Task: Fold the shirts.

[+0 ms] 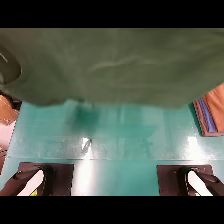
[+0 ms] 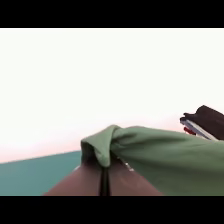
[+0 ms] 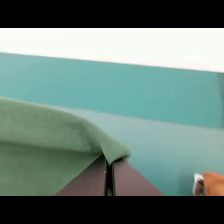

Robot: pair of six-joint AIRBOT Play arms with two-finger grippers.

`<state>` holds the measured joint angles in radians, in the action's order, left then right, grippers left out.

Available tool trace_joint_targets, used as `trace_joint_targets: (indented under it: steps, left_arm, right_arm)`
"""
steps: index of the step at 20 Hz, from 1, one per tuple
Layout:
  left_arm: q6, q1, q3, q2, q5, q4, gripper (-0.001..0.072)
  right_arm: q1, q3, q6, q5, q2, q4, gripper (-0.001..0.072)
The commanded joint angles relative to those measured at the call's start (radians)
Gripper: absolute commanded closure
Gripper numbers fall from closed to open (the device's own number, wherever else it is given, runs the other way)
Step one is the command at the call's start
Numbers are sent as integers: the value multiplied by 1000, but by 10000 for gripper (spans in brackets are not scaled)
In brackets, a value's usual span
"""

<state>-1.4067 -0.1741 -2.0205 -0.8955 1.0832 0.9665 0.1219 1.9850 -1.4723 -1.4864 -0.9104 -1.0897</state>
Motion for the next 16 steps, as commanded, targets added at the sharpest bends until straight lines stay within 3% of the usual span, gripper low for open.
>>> trace_joint_targets:
  steps: [1,6,10,13,16]
  left_arm:
    - [-8,-1,73,-78,31,6,680]
    - [20,62,270,-328,121,10,680]
    - [28,143,349,-583,106,93,679]
    - [27,144,348,-720,56,109,679]
    - [27,134,348,-763,14,137,679]
  right_arm:
    - [35,12,-33,-103,-89,-2,700]
    - [25,-275,-46,-137,-276,-6,700]
    - [-46,-461,-13,-20,-462,-14,700]
    - [-101,-458,-8,162,-585,-11,699]
    - [-142,-339,-8,210,-701,-10,697]
